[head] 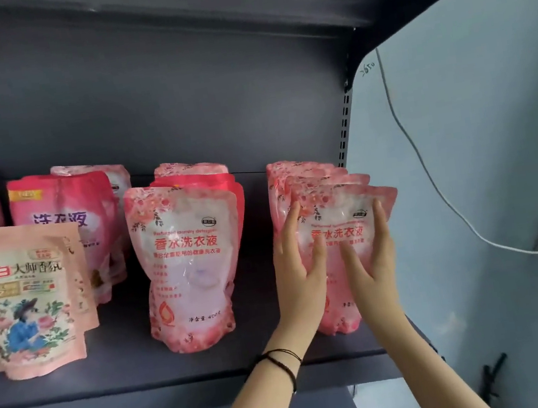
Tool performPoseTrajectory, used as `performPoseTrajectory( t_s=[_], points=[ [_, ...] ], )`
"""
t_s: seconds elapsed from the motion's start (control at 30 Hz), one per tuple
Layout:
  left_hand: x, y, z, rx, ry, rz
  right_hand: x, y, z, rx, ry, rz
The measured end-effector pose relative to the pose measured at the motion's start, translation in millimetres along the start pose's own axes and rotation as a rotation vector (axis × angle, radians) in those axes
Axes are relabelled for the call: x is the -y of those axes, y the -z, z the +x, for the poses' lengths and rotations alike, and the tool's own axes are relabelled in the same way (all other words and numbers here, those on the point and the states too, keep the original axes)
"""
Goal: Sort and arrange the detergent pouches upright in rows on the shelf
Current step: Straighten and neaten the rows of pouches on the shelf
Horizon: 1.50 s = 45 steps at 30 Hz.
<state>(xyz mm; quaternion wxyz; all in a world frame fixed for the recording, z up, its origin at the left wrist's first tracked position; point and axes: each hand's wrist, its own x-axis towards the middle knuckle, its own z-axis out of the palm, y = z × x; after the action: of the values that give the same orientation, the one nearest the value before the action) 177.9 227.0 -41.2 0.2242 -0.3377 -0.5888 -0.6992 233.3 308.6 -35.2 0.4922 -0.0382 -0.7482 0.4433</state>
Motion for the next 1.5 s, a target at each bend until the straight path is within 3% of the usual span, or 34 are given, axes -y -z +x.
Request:
performPoseTrajectory(
  t_s=[0.27, 0.5, 0.73, 0.9, 1.0, 1.1, 1.2, 1.33, 1.5],
  points=[
    [17.3, -15.5, -0.4, -0.043, 0.034, 0.074, -18.2, -18.9, 15.3, -0.047, -0.081, -0.014],
    [30.4, -16.8, 11.7, -0.069, 0.023, 0.127, -32.1, -35.8, 21.2, -0.15, -0.032, -0.12],
    [33.3, -15.4, 11.3, -0.037, -0.009, 0.075, -34.8, -29.6, 23.3, -0.088, -0.002, -0.116],
    [19.6, 12.9, 5.1, 0.098, -0.008, 0.139, -36.0, 6.2, 14.7, 0.129, 0.066, -0.053],
    [4.3, 41.9, 9.8, 0.282, 0.031, 0.298, -24.9, 39.8, 19.0, 0.318, 0.159, -0.368],
    [-18.1, 69.5, 19.4, 0.492, -0.06, 0.64, -3.9, 63.9, 28.0, 0.505, 0.233, -0.8],
    [-44.8, 84.1, 35.6, 0.713, -0.158, 0.916, 21.9, 72.9, 44.8, 0.672, 0.231, -1.035],
    [-72.3, 83.0, 47.5, 0.884, -0.172, 1.148, 56.3, 63.9, 63.3, 0.846, 0.256, -1.066],
    [-96.2, 108.6, 42.4, 0.911, -0.278, 1.332, 82.0, 38.7, 60.8, 1.005, 0.327, -0.983]
  ],
)
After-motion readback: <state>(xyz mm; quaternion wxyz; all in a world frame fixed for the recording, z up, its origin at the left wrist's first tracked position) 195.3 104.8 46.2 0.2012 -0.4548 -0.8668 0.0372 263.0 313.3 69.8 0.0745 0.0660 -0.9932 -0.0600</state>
